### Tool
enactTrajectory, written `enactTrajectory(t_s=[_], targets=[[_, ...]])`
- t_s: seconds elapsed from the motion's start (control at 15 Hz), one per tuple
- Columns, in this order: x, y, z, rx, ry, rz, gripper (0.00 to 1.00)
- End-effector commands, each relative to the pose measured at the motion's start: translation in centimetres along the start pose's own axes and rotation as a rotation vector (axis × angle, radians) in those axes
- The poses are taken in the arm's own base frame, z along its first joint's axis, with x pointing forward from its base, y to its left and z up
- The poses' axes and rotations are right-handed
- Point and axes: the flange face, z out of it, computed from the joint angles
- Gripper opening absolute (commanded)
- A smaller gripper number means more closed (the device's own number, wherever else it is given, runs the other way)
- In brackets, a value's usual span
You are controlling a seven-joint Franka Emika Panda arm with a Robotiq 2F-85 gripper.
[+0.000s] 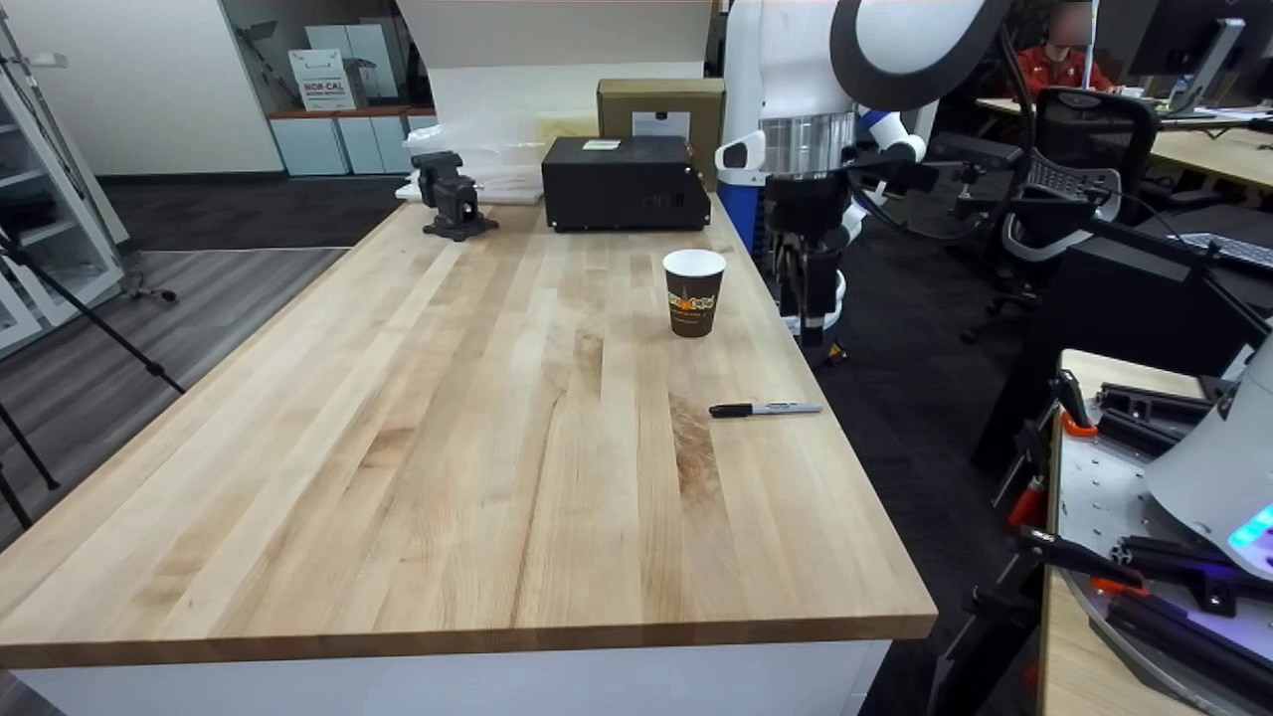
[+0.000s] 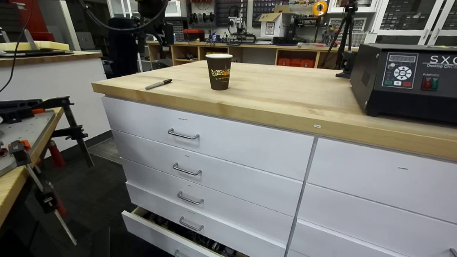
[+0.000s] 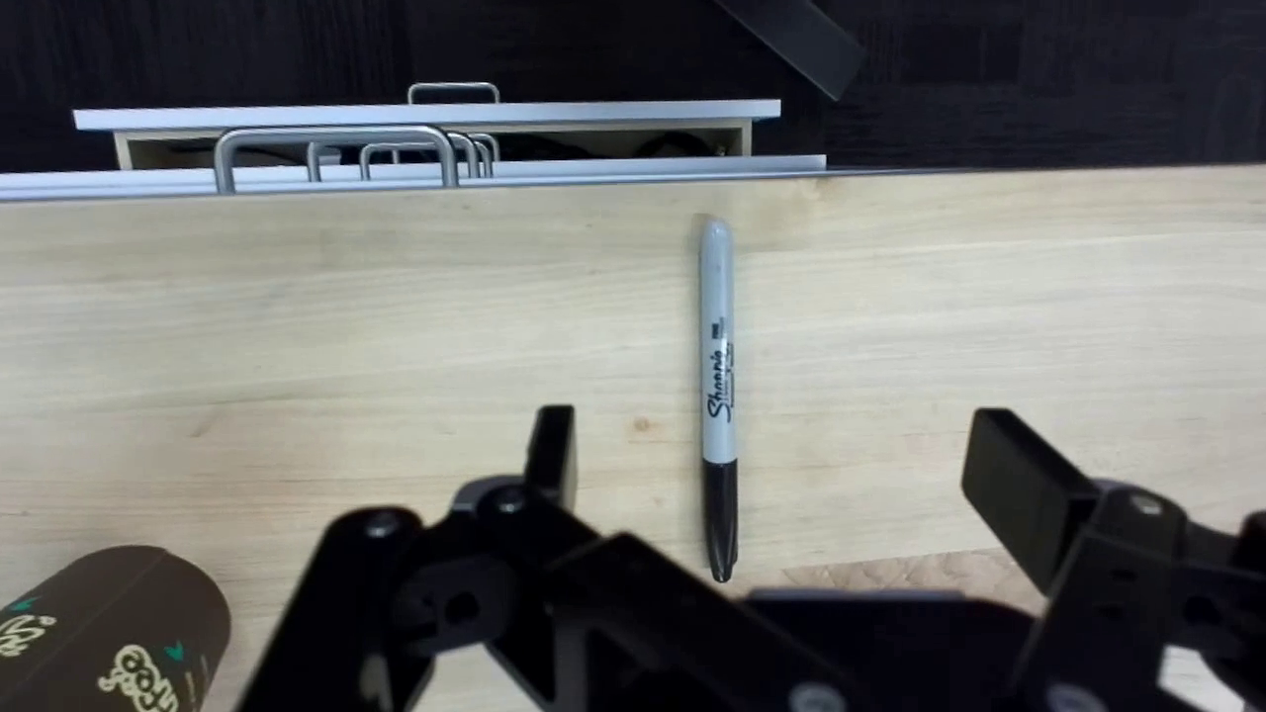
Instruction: Put the marker in the cup
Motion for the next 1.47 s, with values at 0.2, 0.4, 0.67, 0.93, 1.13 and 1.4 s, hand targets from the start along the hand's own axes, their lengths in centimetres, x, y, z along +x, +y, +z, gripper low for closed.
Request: enactTrajectory(t_s=[0.2,0.4,0.67,0.93,1.13,1.4], targets=[[1.8,-1.0,3.4,-0.034,-0.049,-0.047,1.0],[2.3,-1.1,4.4,-0.044,-0.072,-0.065,1.0],[3.1,-1.4,5.7,-0.054,-0.085,-0.08,1.0],[3.9,-1.3,6.8,-0.061,-0.095,-0.086,1.0],[4.3,-1.1,7.7,-0.065,-0.109,-0.087,0.73],[4.7,-0.9,8.6,-0.061,-0.126,-0.085,0.47]])
